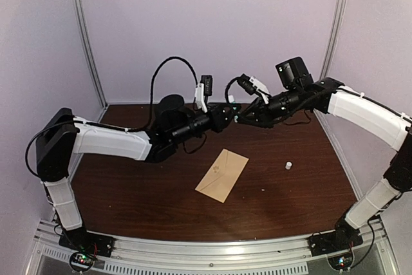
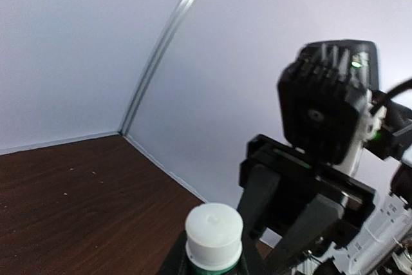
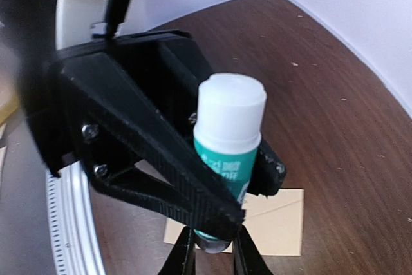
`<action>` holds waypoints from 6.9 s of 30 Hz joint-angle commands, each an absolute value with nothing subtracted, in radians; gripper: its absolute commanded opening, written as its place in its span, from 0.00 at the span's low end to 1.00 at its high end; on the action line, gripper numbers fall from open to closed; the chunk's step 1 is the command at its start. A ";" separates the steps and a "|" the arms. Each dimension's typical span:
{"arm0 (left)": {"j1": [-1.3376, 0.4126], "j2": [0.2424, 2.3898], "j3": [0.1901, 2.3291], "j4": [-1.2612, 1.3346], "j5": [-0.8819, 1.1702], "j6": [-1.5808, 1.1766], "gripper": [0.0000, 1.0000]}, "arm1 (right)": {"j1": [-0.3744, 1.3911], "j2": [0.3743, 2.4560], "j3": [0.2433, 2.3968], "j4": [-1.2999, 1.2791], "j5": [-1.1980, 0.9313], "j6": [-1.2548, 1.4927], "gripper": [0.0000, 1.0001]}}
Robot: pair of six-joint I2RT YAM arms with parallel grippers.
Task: Place the letter into the envelope and seal it
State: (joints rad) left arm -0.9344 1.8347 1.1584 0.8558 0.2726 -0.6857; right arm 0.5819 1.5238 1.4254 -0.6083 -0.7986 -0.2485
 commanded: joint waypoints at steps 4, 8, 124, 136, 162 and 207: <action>-1.032 1.909 1.288 0.758 -0.254 -0.689 0.00 | 0.639 1.509 1.472 -0.535 -0.313 -0.141 0.12; -1.012 1.869 1.247 0.770 -0.162 -0.608 0.00 | 0.582 1.470 1.432 -0.532 -0.592 -0.142 0.30; -0.908 1.879 1.054 1.309 0.583 -0.722 0.00 | 0.590 1.566 1.382 -0.601 -1.154 -0.270 0.11; -1.080 1.912 1.116 0.907 -0.367 -0.723 0.00 | 0.626 1.544 1.452 -0.500 -0.286 -0.068 0.09; -0.926 1.916 1.084 1.309 0.502 -0.764 0.00 | 0.565 1.498 1.301 -0.495 -1.123 -0.207 0.52; -0.924 1.822 1.110 0.752 0.236 -0.518 0.00 | 0.532 1.439 1.381 -0.620 -0.806 -0.282 0.51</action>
